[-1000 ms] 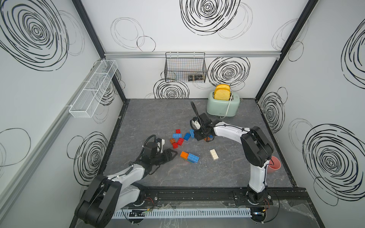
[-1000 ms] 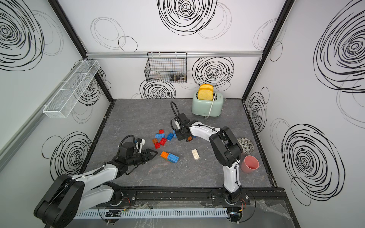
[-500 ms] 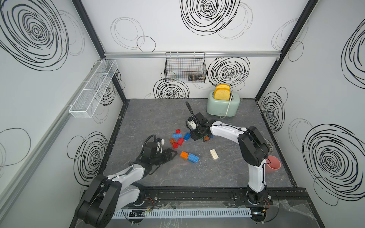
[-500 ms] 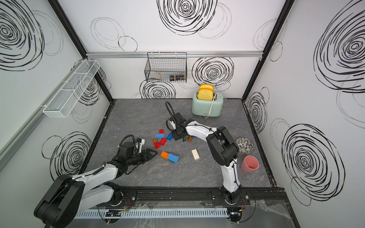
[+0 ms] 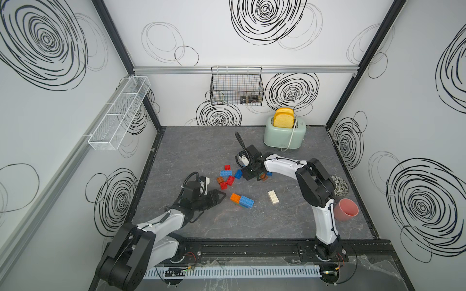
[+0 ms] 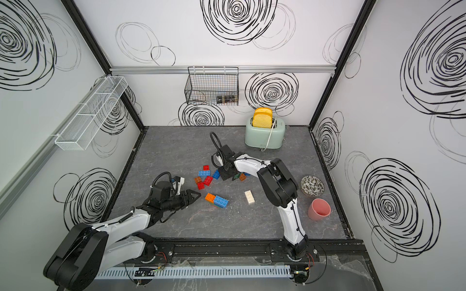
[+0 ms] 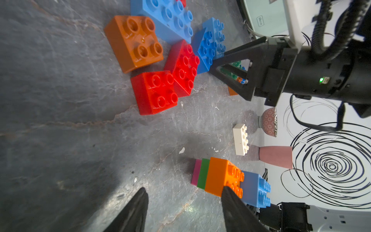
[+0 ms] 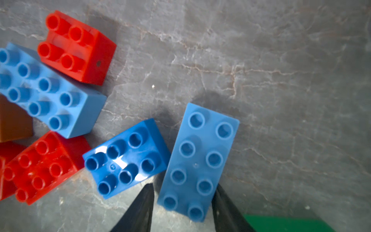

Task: Assemble a heart with lego
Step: Pick up the lego brick from the center of the board.

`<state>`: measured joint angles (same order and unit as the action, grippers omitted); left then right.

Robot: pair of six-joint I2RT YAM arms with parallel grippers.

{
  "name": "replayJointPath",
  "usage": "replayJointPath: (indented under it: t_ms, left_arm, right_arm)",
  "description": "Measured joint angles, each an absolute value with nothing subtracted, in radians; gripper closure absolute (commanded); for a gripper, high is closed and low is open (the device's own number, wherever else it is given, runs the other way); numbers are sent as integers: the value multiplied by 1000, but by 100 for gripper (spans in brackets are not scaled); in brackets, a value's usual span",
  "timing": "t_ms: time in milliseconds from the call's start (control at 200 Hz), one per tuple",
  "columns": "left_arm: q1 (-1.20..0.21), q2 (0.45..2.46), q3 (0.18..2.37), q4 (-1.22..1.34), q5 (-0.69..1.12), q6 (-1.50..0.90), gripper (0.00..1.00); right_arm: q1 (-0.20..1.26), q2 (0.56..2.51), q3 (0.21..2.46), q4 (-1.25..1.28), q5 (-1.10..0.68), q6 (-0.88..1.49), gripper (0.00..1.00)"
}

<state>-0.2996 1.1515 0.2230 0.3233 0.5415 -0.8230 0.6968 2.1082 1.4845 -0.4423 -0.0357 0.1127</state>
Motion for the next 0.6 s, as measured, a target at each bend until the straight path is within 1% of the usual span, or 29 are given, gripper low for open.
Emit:
replayJointPath:
  t_ms: [125,315,445,595]
  left_arm:
    - [-300,1151,223,323,542,-823,37]
    - [-296,1151,223,323,542,-823,37]
    - [-295,1151,223,324,542,-823,37]
    - [-294,1151,223,325,542,-823,37]
  right_arm:
    - [692,2129,1517,-445,-26,107,56]
    - [691,2138,1534,-463,-15,94,67]
    - [693,2125,1519,-463,-12,90,68]
    - [706,2040,1412,-474,-8,93,68]
